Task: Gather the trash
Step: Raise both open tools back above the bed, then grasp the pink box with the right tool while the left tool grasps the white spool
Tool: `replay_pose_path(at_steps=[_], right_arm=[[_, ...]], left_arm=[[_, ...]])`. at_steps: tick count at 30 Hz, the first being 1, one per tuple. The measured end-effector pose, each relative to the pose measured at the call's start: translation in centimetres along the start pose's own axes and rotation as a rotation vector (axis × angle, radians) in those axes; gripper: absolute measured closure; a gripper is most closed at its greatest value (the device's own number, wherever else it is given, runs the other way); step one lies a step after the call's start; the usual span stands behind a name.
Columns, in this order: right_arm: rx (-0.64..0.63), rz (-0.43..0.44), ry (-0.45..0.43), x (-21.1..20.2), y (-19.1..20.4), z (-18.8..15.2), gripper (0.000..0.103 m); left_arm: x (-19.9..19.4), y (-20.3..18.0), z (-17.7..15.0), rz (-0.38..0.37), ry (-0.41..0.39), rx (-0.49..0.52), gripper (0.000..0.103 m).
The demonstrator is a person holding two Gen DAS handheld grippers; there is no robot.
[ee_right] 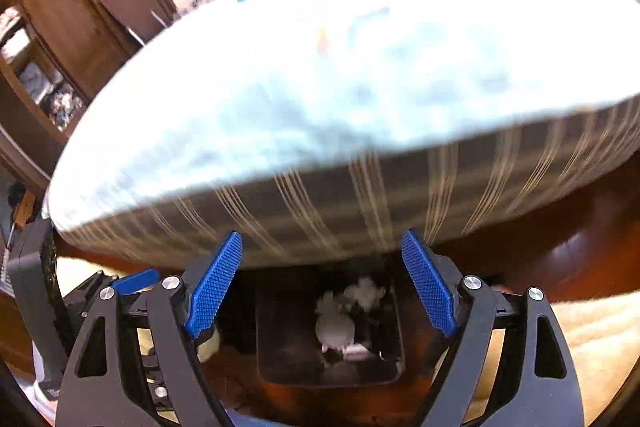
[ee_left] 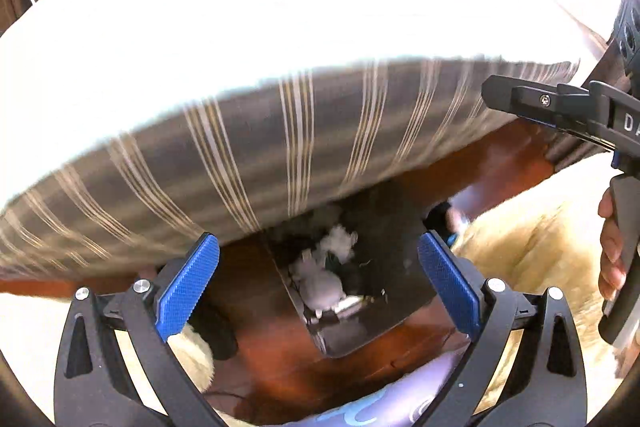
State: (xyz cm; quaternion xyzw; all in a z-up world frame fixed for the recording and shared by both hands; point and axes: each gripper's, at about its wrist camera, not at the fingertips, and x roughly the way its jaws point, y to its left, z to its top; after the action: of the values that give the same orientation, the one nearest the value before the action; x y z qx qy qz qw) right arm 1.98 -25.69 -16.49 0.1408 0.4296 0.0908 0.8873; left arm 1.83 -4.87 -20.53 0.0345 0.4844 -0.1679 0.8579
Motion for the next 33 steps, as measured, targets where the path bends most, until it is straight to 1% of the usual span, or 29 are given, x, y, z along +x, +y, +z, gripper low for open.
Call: replay_pose_path(at_steps=[3, 6, 8, 13, 17, 18, 20, 25, 27, 30, 33], right_arm=[[-0.017, -0.004, -0.072, -2.3, 0.1, 2.1, 0.02], [-0.039, -0.023, -0.126, -3.4, 0.1, 4.3, 0.016], [-0.049, -0.036, -0.14, -3.4, 0.2, 5.6, 0.016], [-0.083, -0.027, -0.162, -2.4, 1.1, 9.8, 0.016], [-0.073, -0.01, -0.161, -0.6, 1.5, 13.2, 0.016], [-0.075, -0.018, -0.163, -0.2, 1.6, 14.0, 0.016], [-0.084, -0.038, -0.169, 0.9, 1.5, 15.7, 0.016], [-0.104, -0.077, -0.146, 4.6, 1.7, 19.7, 0.016], [-0.113, -0.086, -0.134, 6.0, 2.0, 20.4, 0.016], [-0.124, -0.079, -0.117, 8.0, 2.8, 21.7, 0.016], [-0.166, -0.104, -0.115, 9.9, 4.5, 22.5, 0.016]], left_arm=[[-2.9, 0.5, 2.1, 0.015, -0.079, 0.006, 0.008], [-4.7, 0.7, 3.7, 0.041, -0.133, 0.004, 0.008], [-5.2, 1.3, 5.3, 0.058, -0.155, 0.002, 0.008], [-5.7, 2.6, 9.3, 0.113, -0.197, 0.036, 0.008], [-5.0, 3.3, 12.3, 0.126, -0.203, 0.034, 0.008], [-4.6, 3.6, 13.4, 0.133, -0.203, 0.036, 0.008], [-4.2, 4.3, 14.5, 0.141, -0.207, 0.036, 0.008], [-1.9, 5.6, 18.8, 0.172, -0.212, 0.043, 0.008], [-0.7, 6.2, 20.5, 0.178, -0.208, 0.04, 0.008], [0.6, 6.9, 22.1, 0.176, -0.2, 0.029, 0.008], [1.5, 7.4, 22.9, 0.174, -0.19, 0.033, 0.008]])
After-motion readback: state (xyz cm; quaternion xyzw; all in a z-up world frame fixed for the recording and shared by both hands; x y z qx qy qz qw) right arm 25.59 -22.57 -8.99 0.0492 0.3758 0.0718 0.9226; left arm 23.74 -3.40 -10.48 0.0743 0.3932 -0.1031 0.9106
